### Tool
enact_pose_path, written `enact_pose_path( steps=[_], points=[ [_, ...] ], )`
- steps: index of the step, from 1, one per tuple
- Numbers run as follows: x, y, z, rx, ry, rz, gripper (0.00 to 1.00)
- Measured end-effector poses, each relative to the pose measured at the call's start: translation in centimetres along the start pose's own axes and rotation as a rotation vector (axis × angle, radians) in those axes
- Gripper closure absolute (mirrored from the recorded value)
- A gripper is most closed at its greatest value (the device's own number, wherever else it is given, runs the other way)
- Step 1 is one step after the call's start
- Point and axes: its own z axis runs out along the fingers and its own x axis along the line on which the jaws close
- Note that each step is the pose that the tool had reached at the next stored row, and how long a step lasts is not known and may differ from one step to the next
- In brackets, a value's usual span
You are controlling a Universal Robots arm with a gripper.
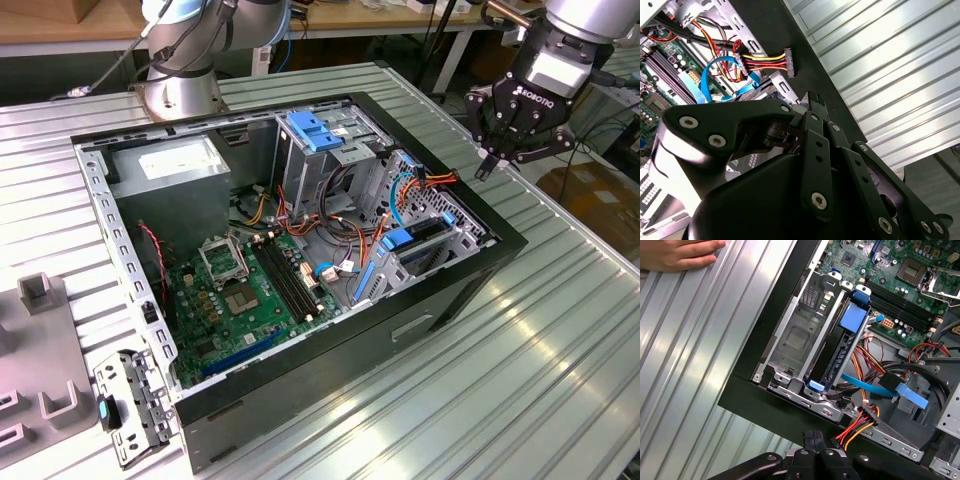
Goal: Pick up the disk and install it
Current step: 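Insert the first disk wire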
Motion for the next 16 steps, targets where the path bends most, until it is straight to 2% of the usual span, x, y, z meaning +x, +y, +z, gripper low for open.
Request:
enact_pose_path(
  steps=[8, 10, 12, 16],
  points=[
    [0.00, 0.00, 0.00, 0.0000, -0.0001, -0.002, 0.89],
    [0.00, 0.00, 0.00, 0.0003, -0.0004, -0.016, 0.89],
    [-0.01, 0.04, 0.00, 0.0006, -0.0008, -0.052, 0.89],
    [-0.24, 0.51, 0.00, 0.0022, -0.0035, -0.080, 0.89]
  ],
)
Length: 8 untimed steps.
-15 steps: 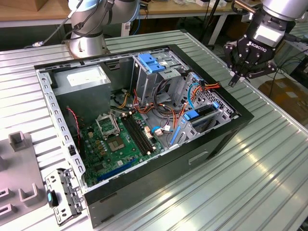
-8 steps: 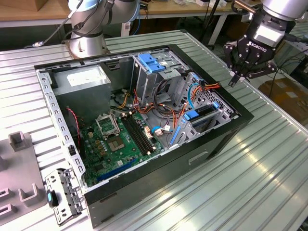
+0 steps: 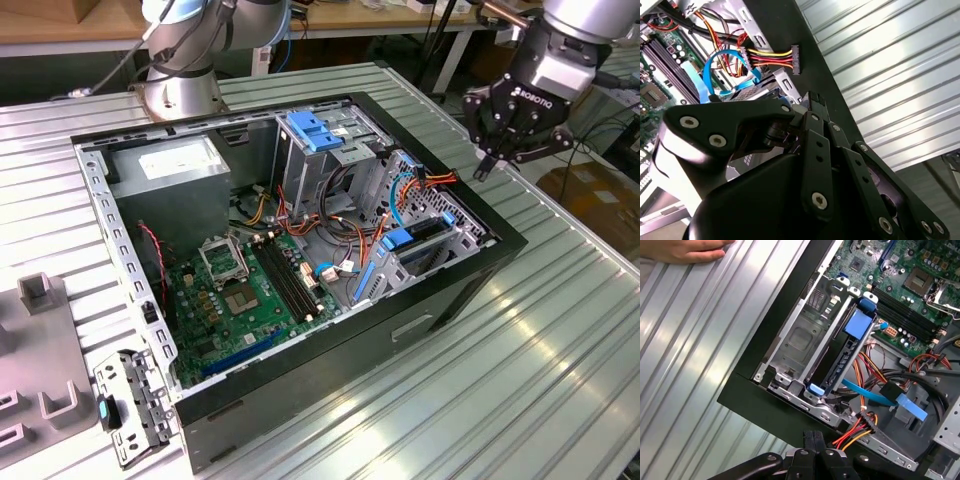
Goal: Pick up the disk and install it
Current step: 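Insert the first disk wire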
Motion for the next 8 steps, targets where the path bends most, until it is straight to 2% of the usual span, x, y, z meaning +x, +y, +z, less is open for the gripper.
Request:
enact_pose_path(
  steps=[1, 4, 7, 8],
  points=[
    [-0.07, 0.13, 0.00, 0.0009, -0.0015, -0.006, 0.89],
    [-0.34, 0.58, 0.02, 0.0101, -0.0173, -0.022, 0.89],
    [-0.35, 0.58, 0.03, 0.0102, -0.0184, -0.080, 0.89],
    [-0.35, 0.58, 0.05, 0.0099, -0.0185, -0.118, 0.89]
  ],
)
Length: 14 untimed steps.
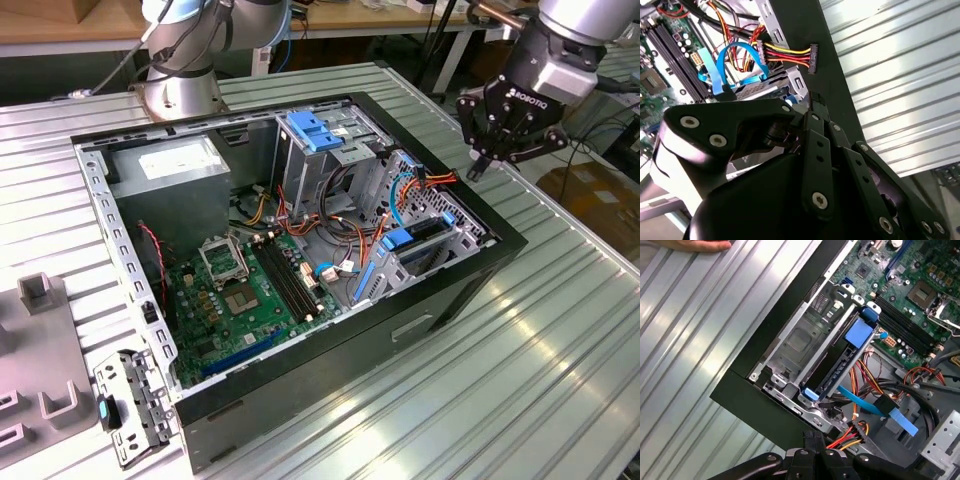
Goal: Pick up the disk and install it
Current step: 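Insert the first disk wire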
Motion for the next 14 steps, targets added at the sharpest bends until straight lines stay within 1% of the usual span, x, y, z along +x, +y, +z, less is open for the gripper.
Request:
enact_pose_path(
  steps=[1, 2, 4, 6, 7, 9, 10, 11, 13, 14],
  points=[
    [-0.03, -0.02, 0.03, -0.0003, -0.0003, -0.022, 0.89],
    [-0.10, -0.08, 0.04, -0.0005, -0.0005, -0.032, 0.89],
    [-0.37, -0.30, 0.08, -0.0008, -0.0004, -0.042, 0.89],
    [-0.81, -0.66, 0.19, -0.0007, -0.0007, -0.049, 0.89],
    [-1.12, -0.93, 0.27, -0.0009, -0.0006, -0.053, 0.89],
    [-1.42, -1.25, 0.50, -0.0011, -0.0004, -0.058, 0.89],
    [-1.53, -1.44, 0.76, -0.0014, 0.0003, -0.068, 0.89],
    [-1.53, -1.50, 0.96, -0.0018, 0.0013, -0.085, 0.89],
    [-1.48, -1.57, 1.13, -0.0032, 0.0032, -0.110, 0.89],
    [-1.45, -1.61, 1.22, -0.0041, 0.0046, -0.127, 0.83]
  ],
)
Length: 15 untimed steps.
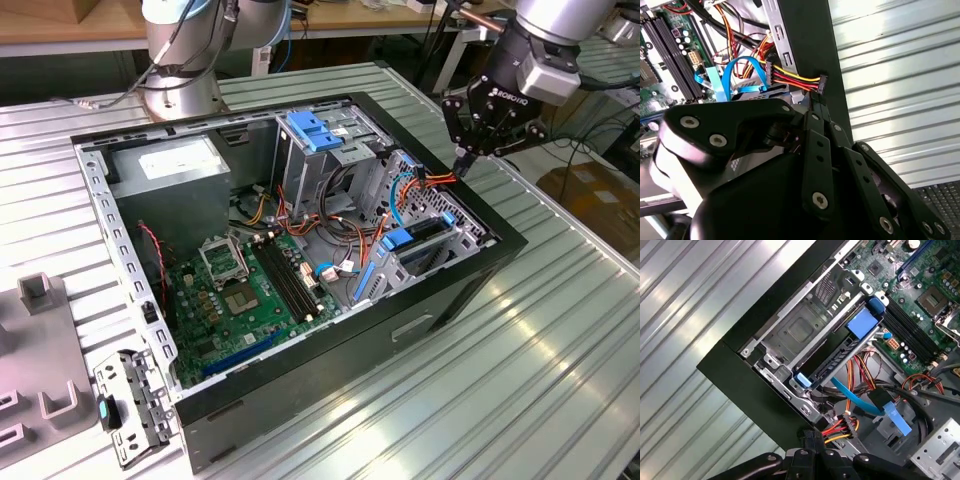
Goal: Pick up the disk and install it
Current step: 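Insert the first disk wire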
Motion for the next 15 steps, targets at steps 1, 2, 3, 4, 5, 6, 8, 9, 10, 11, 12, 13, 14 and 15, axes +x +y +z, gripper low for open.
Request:
enact_pose_path(
  steps=[1, 2, 3, 4, 5, 6, 8, 9, 10, 11, 12, 13, 14, 15],
  points=[
    [0.05, -0.06, 0.09, -0.0004, 0.0032, -0.014, 0.83],
    [0.10, -0.14, 0.18, 0.0003, 0.0078, -0.024, 0.76],
    [0.13, -0.20, 0.24, 0.0007, 0.0109, -0.031, 0.76],
    [0.13, -0.33, 0.28, 0.0012, 0.0145, -0.035, 0.76],
    [0.03, -0.58, 0.34, 0.0032, 0.0207, -0.037, 0.76],
    [-0.04, -0.66, 0.38, 0.0065, 0.0265, -0.038, 0.76],
    [-0.06, -0.69, 0.54, 0.0110, 0.0337, -0.081, 0.76],
    [-0.07, -0.68, 0.62, 0.0114, 0.0332, -0.115, 0.76],
    [-0.07, -0.68, 0.69, 0.0115, 0.0328, -0.153, 0.76],
    [-0.07, -0.68, 0.71, 0.0116, 0.0329, -0.163, 0.76],
    [-0.10, -0.65, 0.74, 0.0119, 0.0333, -0.169, 0.76],
    [-0.14, -0.61, 0.76, 0.0128, 0.0341, -0.172, 0.76],
    [-0.16, -0.58, 0.76, 0.0137, 0.0355, -0.175, 0.76],
    [-0.17, -0.58, 0.76, 0.0131, 0.0373, -0.178, 0.76]
  ],
)
